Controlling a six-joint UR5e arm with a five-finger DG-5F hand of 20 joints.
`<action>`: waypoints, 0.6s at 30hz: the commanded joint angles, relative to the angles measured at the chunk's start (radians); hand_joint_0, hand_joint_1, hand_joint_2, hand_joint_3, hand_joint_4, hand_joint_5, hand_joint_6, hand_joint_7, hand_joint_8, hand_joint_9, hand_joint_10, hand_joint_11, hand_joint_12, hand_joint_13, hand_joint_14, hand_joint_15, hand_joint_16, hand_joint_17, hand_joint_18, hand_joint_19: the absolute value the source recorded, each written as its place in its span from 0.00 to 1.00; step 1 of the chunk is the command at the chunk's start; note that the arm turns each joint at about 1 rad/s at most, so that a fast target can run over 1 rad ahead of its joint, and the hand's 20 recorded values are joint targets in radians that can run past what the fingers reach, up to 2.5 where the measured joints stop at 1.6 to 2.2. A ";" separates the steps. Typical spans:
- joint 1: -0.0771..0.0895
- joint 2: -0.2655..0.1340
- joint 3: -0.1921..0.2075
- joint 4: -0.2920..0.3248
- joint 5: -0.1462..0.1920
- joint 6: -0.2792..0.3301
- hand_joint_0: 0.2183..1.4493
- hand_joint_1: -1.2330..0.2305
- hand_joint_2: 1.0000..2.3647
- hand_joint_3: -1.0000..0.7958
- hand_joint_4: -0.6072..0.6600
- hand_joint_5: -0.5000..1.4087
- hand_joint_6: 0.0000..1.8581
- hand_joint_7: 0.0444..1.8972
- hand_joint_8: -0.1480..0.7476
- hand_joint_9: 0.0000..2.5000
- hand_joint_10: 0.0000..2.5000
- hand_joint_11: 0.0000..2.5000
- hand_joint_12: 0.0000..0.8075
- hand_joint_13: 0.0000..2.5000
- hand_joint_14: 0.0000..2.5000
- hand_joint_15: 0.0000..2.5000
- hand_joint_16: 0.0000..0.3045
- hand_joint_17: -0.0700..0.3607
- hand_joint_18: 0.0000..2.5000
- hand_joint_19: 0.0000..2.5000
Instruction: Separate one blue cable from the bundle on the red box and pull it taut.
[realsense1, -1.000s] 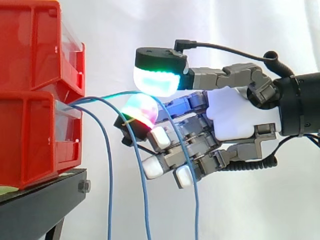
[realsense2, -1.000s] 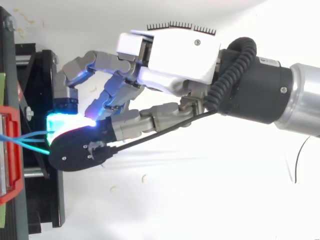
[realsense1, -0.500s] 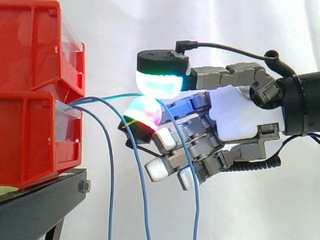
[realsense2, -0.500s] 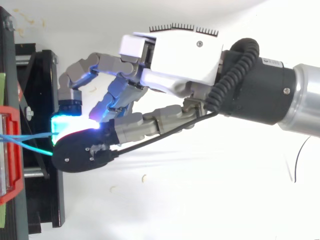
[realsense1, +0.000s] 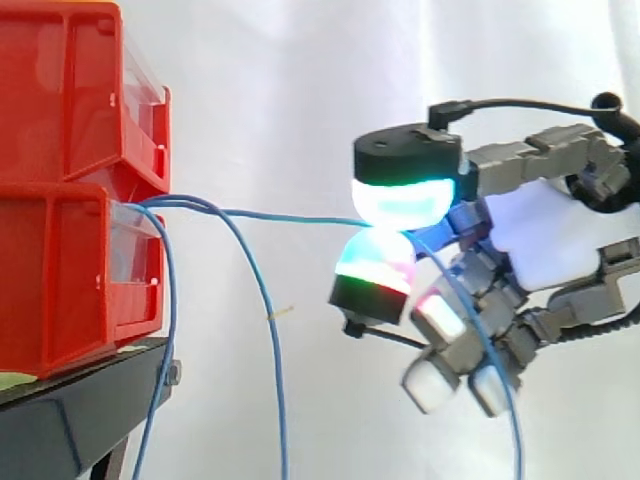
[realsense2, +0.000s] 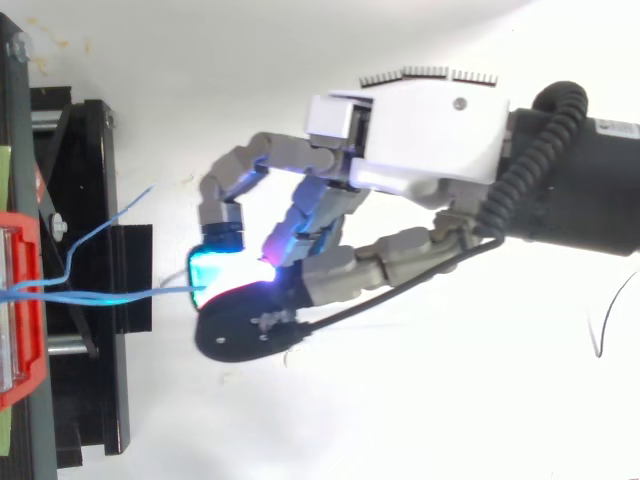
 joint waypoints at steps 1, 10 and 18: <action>0.004 0.044 -0.069 -0.004 0.001 -0.005 0.30 0.28 0.00 0.62 0.37 0.22 0.47 0.62 0.57 0.43 0.00 0.21 0.58 0.35 0.00 0.12 0.20 0.48 0.41 0.13; 0.021 0.139 -0.198 0.085 0.079 0.007 0.29 0.28 0.00 0.61 0.37 0.22 0.47 0.61 0.59 0.43 0.00 0.21 0.58 0.34 0.00 0.12 0.21 0.49 0.40 0.13; 0.024 0.139 -0.198 0.115 0.074 0.029 0.29 0.28 0.00 0.62 0.37 0.22 0.47 0.62 0.59 0.42 0.00 0.21 0.59 0.34 0.00 0.13 0.21 0.49 0.40 0.13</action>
